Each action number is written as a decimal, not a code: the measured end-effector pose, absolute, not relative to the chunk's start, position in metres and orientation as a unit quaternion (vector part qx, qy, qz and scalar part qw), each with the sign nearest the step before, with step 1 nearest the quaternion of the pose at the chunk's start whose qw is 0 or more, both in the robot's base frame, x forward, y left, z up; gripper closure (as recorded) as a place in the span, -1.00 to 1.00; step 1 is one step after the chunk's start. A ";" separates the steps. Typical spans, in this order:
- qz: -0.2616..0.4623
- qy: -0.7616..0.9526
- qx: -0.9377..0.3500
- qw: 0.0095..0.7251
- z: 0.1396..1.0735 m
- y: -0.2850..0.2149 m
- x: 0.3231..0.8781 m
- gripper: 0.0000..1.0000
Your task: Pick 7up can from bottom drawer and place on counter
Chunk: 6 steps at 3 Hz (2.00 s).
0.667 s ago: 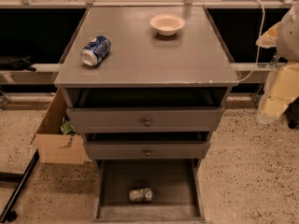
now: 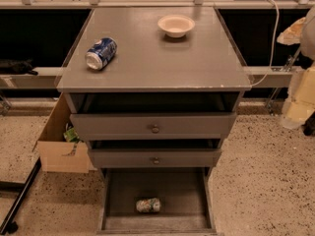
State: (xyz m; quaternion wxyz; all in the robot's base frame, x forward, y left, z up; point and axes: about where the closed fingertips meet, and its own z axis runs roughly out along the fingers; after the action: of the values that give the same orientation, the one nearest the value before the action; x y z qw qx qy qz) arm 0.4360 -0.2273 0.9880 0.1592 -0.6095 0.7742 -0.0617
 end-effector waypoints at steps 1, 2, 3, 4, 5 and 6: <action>-0.079 0.761 -0.637 0.093 0.957 -0.238 0.443 -1.00; -0.074 0.746 -0.662 0.009 0.914 -0.256 0.431 -1.00; -0.075 0.732 -0.677 -0.031 0.905 -0.284 0.382 -1.00; -0.092 0.738 -0.667 -0.036 0.921 -0.319 0.312 -1.00; -0.129 0.756 -0.641 -0.028 0.951 -0.359 0.239 -1.00; -0.134 0.753 -0.644 -0.022 0.951 -0.354 0.249 -1.00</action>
Offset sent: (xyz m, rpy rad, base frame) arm -0.0295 -0.0545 -0.1196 -0.3581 0.4206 0.1531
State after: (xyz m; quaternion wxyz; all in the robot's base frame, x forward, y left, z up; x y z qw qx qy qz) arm 0.2495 -0.3539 0.9512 -0.0216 -0.6444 0.7526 -0.1336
